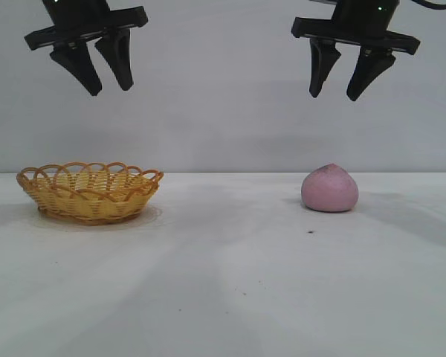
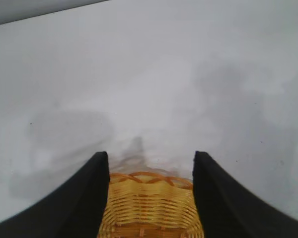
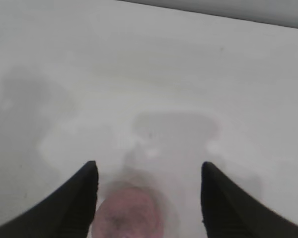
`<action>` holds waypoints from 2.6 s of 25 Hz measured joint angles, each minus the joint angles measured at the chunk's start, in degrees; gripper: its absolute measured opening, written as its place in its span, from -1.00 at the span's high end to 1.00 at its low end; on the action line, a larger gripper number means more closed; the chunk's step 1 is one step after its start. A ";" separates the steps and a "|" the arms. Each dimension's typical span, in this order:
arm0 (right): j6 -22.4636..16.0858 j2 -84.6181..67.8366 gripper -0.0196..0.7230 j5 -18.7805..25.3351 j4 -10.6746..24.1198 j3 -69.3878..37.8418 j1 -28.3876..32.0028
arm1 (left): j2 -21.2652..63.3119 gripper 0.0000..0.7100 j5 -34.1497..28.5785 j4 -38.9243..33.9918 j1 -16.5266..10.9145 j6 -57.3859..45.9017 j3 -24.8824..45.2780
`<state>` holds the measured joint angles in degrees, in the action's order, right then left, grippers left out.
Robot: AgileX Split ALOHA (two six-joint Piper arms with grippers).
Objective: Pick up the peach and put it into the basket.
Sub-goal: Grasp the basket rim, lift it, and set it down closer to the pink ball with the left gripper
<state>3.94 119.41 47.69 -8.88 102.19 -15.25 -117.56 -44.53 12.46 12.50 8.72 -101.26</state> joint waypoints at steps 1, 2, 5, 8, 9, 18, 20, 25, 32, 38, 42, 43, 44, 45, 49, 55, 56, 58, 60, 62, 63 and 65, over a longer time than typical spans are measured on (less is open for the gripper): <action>0.00 0.00 -0.16 0.00 0.00 0.00 0.00 | 0.00 -0.07 0.00 0.00 0.00 0.00 0.00; 0.00 0.00 -0.16 0.00 0.00 0.00 0.00 | 0.00 -0.07 0.00 0.00 0.00 0.00 0.00; 0.00 0.00 -0.16 0.00 0.00 0.00 0.00 | 0.00 -0.07 0.00 0.00 0.00 0.00 0.00; 0.00 0.00 -0.16 0.00 0.00 0.00 0.00 | 0.00 -0.07 0.00 0.00 0.00 0.00 0.00; 0.00 0.00 -0.16 0.00 0.00 0.00 0.00 | 0.00 -0.07 0.00 0.00 0.00 0.00 0.00; 0.00 0.00 -0.16 0.24 0.00 0.00 0.00 | -1.49 -0.07 -7.04 -3.98 -2.15 0.13 -0.13; 0.00 0.00 -0.16 0.24 0.00 0.00 0.00 | -3.71 -0.07 -10.11 -4.53 -3.99 0.50 -0.13; 0.00 0.00 -0.16 0.48 0.00 0.00 0.00 | -7.43 -0.07 -12.27 -5.08 -6.08 1.38 -0.13; 0.00 0.00 -0.16 0.58 0.00 0.00 0.00 | -11.47 -0.07 -11.83 -5.38 -6.08 2.28 -0.13; 0.36 0.00 -0.16 1.14 0.00 0.00 0.00 | -12.62 0.84 -11.83 -0.27 -6.08 4.05 -0.13; 0.63 0.00 -0.16 1.40 0.00 0.00 0.00 | -9.92 1.00 -10.73 9.50 -6.18 4.43 1.07; 0.74 0.00 -0.16 1.50 0.00 0.00 0.00 | -8.75 1.00 -9.34 14.01 -6.18 5.72 3.04; 0.83 0.00 -0.16 1.50 0.00 0.00 0.00 | -7.04 1.00 -7.38 18.66 -6.07 7.02 6.02; 0.96 0.00 -0.16 1.78 0.00 0.00 0.00 | -5.02 1.00 -5.13 22.08 -5.76 7.77 9.20; 1.31 0.00 -0.16 2.36 0.00 0.00 0.00 | 3.42 1.00 6.62 36.87 -1.81 14.27 27.32; 1.44 0.00 -0.16 2.46 0.00 0.00 0.00 | 6.80 1.00 15.98 49.66 5.63 21.90 41.10; 1.44 0.00 -0.16 2.60 0.00 0.00 0.00 | 6.80 1.00 16.80 50.08 6.07 22.03 41.63; 1.44 0.00 -0.16 2.88 0.00 0.00 0.00 | 6.68 1.00 17.60 50.81 6.36 22.03 42.15; 1.44 0.00 -0.16 3.01 0.00 0.00 0.00 | 6.31 1.00 17.87 51.12 6.36 21.81 42.15; 1.44 0.00 -0.16 3.28 0.00 0.00 0.00 | 5.65 1.00 17.89 51.50 6.36 21.80 42.15; 1.44 0.00 -0.16 3.42 0.00 0.00 0.00 | 5.20 1.00 17.89 51.65 6.36 21.80 42.15; 1.44 0.00 -0.16 3.52 0.00 0.00 0.00 | 4.42 1.00 17.53 52.20 6.36 21.65 42.23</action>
<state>5.39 119.41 51.21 -8.88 102.19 -15.25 -113.14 -27.00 64.66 18.86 30.37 -59.03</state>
